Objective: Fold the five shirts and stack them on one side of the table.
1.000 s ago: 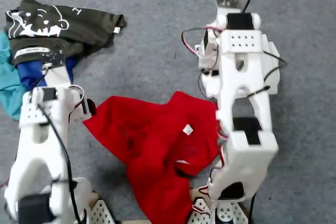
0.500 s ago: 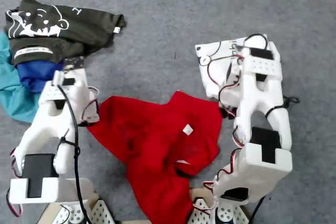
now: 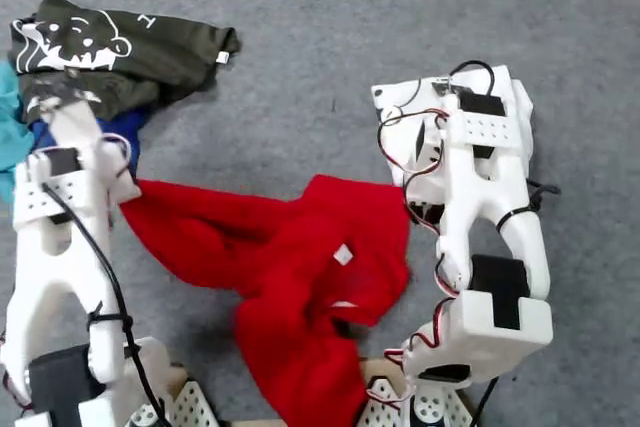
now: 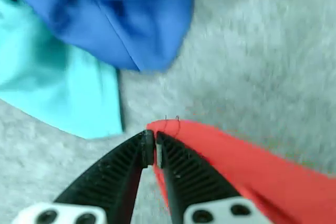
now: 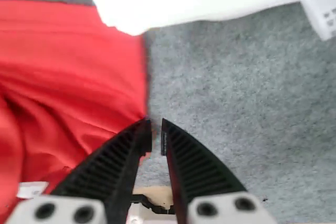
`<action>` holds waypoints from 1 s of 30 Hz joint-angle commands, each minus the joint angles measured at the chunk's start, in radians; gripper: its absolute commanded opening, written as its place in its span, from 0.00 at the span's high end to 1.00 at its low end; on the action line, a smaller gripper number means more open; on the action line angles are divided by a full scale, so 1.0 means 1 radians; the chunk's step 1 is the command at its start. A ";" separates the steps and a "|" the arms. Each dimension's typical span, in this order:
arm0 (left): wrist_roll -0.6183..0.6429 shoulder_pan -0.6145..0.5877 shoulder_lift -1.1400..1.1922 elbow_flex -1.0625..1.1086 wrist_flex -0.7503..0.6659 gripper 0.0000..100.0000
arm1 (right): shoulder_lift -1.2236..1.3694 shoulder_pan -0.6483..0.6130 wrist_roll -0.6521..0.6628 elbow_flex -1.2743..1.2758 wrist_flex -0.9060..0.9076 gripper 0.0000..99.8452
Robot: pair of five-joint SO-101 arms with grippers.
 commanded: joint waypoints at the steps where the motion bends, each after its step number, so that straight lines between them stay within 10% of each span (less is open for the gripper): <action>1: 0.009 -0.039 -0.015 -0.107 -0.041 0.97 | -0.035 -0.035 -0.031 -0.004 0.002 0.95; 12: 0.006 -0.157 0.129 -0.400 -0.104 0.97 | -0.033 -0.227 -0.121 -0.090 -0.100 0.95; 16: -0.064 -0.154 0.206 -0.403 -0.051 0.82 | 0.013 -0.296 -0.176 -0.171 -0.221 0.95; 30: -0.075 -0.162 0.218 -0.392 0.060 0.73 | 0.662 -0.382 -0.404 -0.857 -0.087 0.95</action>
